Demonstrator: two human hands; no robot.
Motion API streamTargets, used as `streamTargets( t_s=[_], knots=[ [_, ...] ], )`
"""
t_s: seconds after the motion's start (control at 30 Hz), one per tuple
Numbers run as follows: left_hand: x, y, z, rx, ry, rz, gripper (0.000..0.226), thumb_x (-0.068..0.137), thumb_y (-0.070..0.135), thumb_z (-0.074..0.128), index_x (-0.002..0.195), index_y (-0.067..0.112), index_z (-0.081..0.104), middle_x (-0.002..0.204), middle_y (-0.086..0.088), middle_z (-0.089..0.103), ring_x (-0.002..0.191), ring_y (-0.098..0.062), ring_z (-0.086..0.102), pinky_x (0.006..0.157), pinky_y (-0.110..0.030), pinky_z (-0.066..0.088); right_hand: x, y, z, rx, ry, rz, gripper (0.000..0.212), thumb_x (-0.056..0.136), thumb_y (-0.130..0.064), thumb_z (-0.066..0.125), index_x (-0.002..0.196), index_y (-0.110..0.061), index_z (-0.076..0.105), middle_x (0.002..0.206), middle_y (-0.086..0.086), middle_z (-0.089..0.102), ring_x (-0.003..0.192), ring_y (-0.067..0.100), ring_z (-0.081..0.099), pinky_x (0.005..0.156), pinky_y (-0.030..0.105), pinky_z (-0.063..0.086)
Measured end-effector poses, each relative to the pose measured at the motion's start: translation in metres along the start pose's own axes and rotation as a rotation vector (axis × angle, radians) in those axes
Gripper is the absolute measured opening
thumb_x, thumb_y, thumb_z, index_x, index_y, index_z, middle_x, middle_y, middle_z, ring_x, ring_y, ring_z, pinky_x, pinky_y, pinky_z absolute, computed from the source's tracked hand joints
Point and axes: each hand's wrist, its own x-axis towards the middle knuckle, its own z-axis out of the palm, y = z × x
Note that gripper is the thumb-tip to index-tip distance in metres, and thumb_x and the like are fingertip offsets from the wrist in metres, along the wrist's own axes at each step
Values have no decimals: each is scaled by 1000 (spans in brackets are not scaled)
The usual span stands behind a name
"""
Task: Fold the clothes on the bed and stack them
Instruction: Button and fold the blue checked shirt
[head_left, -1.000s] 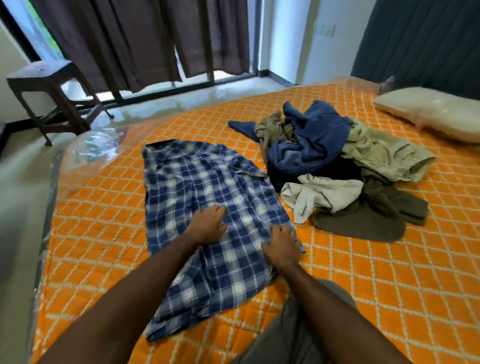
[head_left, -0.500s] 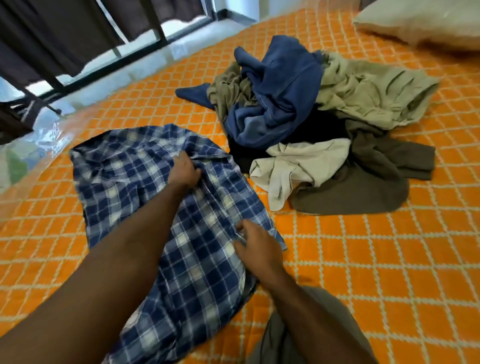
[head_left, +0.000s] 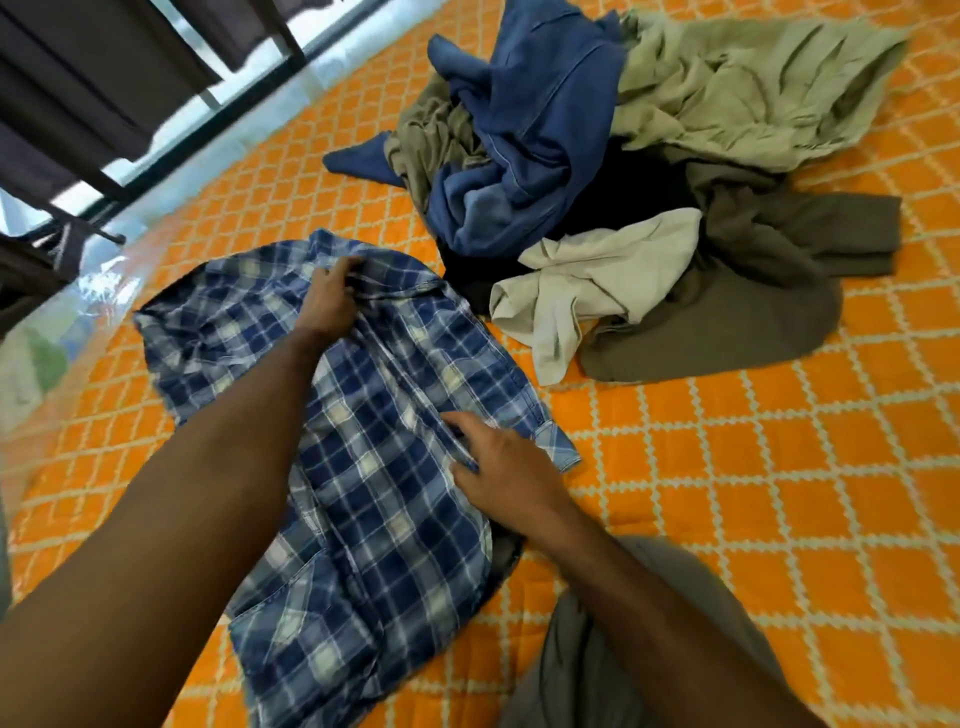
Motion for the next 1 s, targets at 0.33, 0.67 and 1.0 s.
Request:
streamTargets(
  t_s=[0.33,0.67,1.0],
  knots=[
    [-21,-20,-29,-94,98,-54,46,95,-6,45,142,-5,45,144,-24,33,130,-38,43,114,-35,32,-14,-45,18,-303,-81,-89,80,90,8,51,156,-27,23,131,3,50,68,20,53,54,33,40],
    [-94,-107,-25,297,161,-13,63,94,16,56,150,0,31,151,-22,29,122,-45,45,82,-56,50,-29,-89,84,-470,-332,-178,89,88,12,55,160,-15,10,137,15,46,91,32,59,63,38,35],
    [-114,-132,-2,519,26,-18,63,102,24,46,156,8,19,158,-16,17,133,-41,31,109,-64,29,-37,-90,124,-633,-481,-198,99,87,3,67,160,-12,3,151,15,42,115,34,59,72,39,42]
  ],
)
